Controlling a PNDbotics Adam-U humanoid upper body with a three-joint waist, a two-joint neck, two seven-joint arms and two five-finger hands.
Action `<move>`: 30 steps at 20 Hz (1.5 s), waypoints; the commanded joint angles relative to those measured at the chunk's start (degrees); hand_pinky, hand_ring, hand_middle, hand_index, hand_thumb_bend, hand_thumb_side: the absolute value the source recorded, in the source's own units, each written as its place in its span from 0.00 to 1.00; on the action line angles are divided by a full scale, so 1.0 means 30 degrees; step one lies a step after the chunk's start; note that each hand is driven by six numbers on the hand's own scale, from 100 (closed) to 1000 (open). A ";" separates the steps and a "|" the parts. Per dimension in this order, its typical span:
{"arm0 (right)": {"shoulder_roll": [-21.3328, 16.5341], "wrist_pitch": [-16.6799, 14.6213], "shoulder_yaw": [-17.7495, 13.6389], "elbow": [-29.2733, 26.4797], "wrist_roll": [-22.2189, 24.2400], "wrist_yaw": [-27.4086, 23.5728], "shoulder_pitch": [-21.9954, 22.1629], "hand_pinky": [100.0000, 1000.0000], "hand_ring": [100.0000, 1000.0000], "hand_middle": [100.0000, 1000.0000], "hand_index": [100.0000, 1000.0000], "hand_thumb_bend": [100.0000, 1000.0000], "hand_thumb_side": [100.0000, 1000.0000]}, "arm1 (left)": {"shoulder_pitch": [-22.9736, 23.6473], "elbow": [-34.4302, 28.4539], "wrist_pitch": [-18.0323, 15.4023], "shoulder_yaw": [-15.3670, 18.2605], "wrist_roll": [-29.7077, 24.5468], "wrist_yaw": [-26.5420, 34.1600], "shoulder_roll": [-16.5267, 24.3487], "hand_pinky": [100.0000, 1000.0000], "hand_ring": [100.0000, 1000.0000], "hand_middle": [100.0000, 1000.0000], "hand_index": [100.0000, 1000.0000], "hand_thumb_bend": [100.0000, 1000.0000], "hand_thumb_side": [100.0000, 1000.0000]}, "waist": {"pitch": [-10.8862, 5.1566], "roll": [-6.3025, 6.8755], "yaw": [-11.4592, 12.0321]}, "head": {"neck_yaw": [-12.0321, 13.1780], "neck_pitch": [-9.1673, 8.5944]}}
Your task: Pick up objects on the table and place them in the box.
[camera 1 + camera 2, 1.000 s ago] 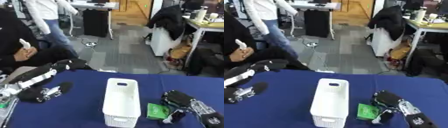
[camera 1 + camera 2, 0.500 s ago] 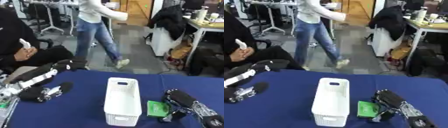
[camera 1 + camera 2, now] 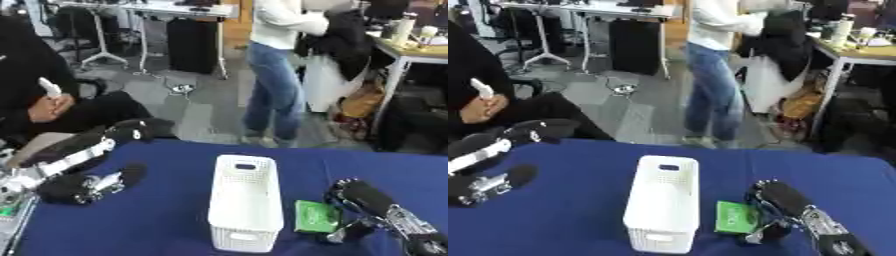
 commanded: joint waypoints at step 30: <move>-0.2465 -0.2100 0.1085 -0.3448 0.9263 -0.9071 -0.2618 0.00 0.00 0.09 0.31 0.61 0.45 | -0.0195 -0.0255 -0.0132 0.0046 -0.0115 0.0139 0.0364 0.85 0.97 1.00 0.99 0.01 1.00 | -0.0430 -0.0059 -0.0193 | 0.0187 -0.0240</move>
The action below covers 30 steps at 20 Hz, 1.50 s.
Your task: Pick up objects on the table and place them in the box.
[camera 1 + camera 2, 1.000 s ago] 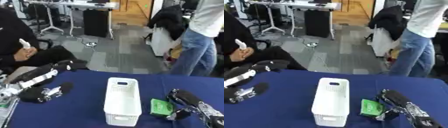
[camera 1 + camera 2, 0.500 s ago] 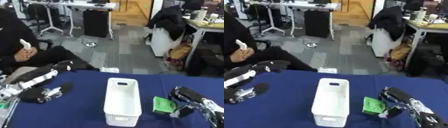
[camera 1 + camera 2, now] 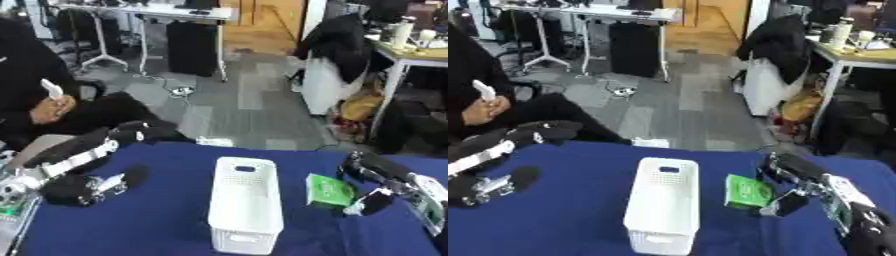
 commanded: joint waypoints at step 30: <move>0.2222 -0.0802 0.0814 -0.1373 0.1756 -0.4572 -0.3748 0.00 0.00 0.10 0.32 0.57 0.46 | -0.1336 -0.1889 0.2602 0.0193 0.4702 0.0738 -0.1053 0.84 0.96 1.00 0.98 0.04 0.99 | -0.0227 -0.0198 0.1334 | -0.2183 -0.0276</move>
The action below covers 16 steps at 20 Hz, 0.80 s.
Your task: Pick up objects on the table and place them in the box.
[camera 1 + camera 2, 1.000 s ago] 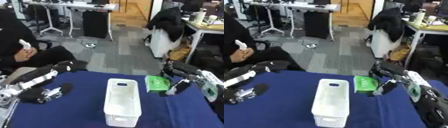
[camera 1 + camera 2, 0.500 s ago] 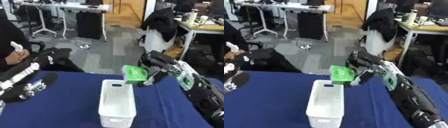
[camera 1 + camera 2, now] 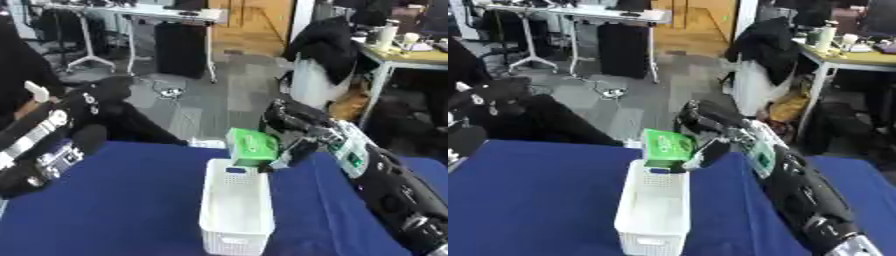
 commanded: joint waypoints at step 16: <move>0.0322 -0.0376 -0.0025 -0.0177 0.0237 -0.0385 -0.0334 0.00 0.00 0.10 0.33 0.57 0.46 | -0.0516 -0.0515 0.0119 0.0076 -0.0395 0.0067 -0.0098 0.84 0.96 1.00 0.98 0.04 0.99 | -0.0190 0.0027 0.0144 | -0.0868 -0.0989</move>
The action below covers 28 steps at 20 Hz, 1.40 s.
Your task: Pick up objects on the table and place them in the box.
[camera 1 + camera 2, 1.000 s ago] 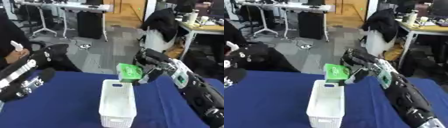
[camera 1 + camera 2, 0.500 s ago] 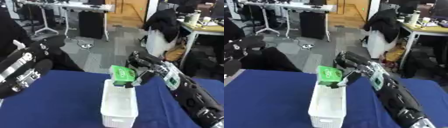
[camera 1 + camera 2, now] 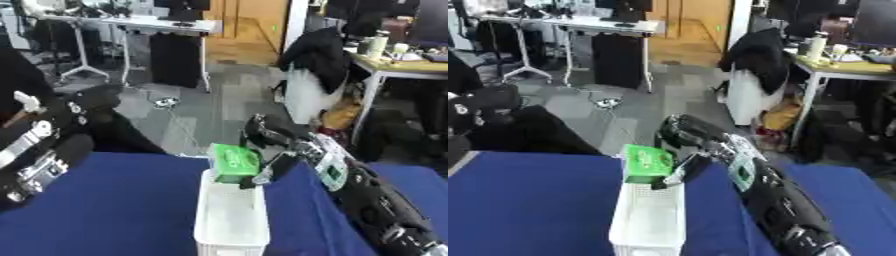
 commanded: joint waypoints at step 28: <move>-0.0684 -0.0902 0.0099 -0.0460 0.0501 -0.0521 0.0304 0.00 0.00 0.10 0.33 0.54 0.47 | -0.0536 -0.0283 -0.0087 0.0003 -0.0399 0.0140 -0.0120 0.84 0.96 1.00 0.98 0.03 0.99 | -0.0145 0.0015 0.0148 | 0.0226 -0.0069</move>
